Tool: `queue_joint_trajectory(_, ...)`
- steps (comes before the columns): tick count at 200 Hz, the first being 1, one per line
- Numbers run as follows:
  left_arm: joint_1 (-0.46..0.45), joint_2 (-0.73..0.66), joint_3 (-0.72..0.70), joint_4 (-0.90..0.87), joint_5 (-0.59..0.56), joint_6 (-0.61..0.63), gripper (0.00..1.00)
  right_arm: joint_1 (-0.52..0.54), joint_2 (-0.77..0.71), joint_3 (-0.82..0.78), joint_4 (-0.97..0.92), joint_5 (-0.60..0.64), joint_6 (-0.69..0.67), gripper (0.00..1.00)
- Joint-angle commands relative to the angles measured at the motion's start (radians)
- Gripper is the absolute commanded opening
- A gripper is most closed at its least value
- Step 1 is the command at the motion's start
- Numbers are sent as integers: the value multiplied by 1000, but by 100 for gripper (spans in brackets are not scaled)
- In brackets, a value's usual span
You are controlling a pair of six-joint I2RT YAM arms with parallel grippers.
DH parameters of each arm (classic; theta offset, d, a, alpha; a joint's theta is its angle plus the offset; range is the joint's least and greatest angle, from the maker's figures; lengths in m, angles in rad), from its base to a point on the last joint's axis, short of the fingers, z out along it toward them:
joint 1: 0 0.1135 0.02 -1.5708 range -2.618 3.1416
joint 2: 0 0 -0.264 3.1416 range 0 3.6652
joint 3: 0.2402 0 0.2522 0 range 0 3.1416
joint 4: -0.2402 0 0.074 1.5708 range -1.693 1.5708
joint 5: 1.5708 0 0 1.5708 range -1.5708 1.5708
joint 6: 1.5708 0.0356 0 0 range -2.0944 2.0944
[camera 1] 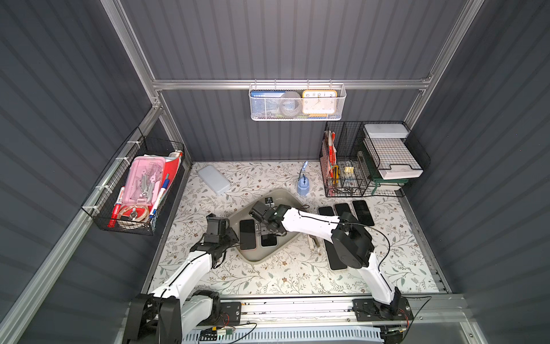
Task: Take the phone out of the storage box
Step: Pick up the phone from the storage box.
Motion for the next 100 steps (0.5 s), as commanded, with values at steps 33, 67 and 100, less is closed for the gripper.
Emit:
queue_joint_trajectory(33, -7, -13, -1, -6, 2, 13, 11, 5, 62, 69, -30, 2, 51, 99)
queue_joint_trajectory(67, -7, -13, 1, -7, 0, 10, 11, 9, 56, 49, -47, 27, 74, 99)
queue_joint_trajectory(100, -7, -2, 5, -20, -32, -25, 0, 9, 17, -3, -13, 31, 83, 99)
